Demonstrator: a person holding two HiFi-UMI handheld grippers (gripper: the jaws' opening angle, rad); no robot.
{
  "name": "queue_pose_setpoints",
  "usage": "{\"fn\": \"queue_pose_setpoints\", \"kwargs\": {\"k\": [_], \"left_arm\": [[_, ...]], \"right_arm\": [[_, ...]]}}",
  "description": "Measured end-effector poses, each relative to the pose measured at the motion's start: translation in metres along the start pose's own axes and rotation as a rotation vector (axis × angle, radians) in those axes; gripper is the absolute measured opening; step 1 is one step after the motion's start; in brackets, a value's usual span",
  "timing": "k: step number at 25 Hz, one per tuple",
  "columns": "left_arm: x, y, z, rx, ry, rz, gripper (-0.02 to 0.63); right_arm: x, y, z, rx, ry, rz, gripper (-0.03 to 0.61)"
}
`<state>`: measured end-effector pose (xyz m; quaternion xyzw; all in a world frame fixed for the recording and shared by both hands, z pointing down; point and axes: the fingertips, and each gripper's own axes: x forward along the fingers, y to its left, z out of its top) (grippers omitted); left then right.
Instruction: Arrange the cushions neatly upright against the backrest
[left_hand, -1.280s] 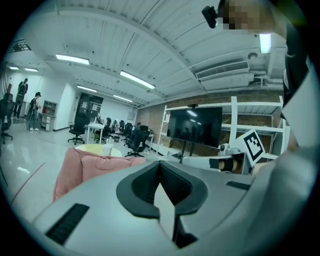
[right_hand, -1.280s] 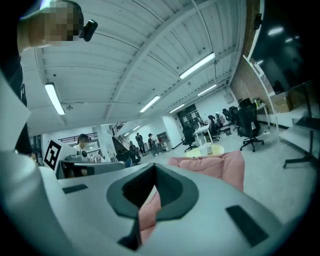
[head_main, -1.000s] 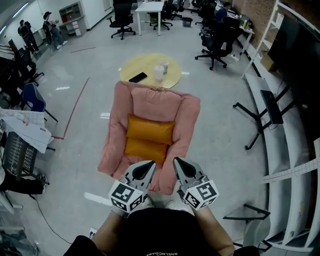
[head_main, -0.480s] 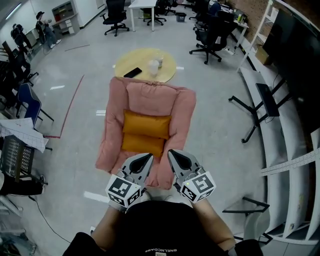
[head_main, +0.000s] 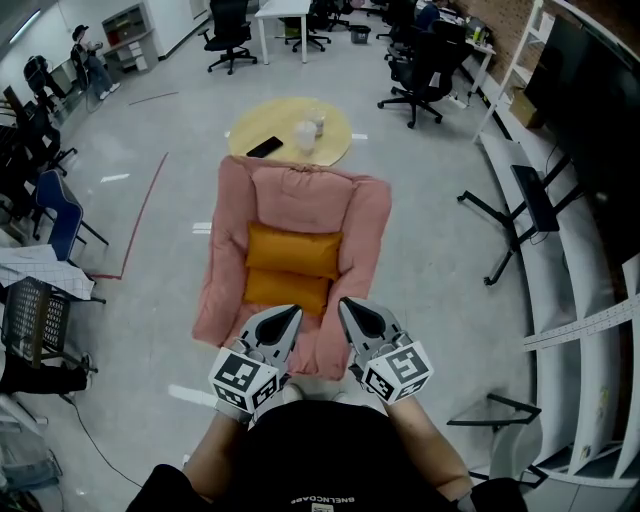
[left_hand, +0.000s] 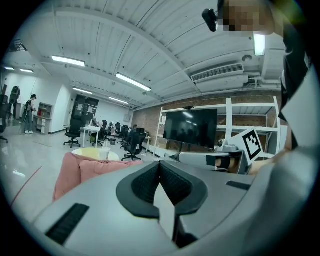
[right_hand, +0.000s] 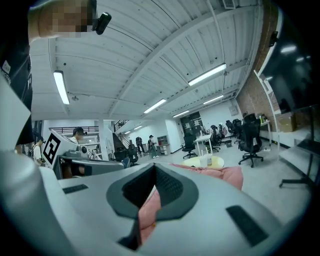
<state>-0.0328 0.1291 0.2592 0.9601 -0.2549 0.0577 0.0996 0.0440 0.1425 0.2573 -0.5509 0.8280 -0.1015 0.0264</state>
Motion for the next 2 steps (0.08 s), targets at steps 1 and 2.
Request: {"fn": "queue_pose_setpoints", "kwargs": {"k": [1, 2], "left_arm": [[-0.0002, 0.0007, -0.0005, -0.002, 0.002, -0.001, 0.014], [-0.0004, 0.0014, -0.0011, -0.004, 0.004, -0.001, 0.014]], "right_arm": [[0.0003, 0.0000, -0.0004, -0.001, 0.001, -0.001, 0.008], [0.0006, -0.0001, -0.0008, -0.001, 0.003, -0.003, 0.008]]}}
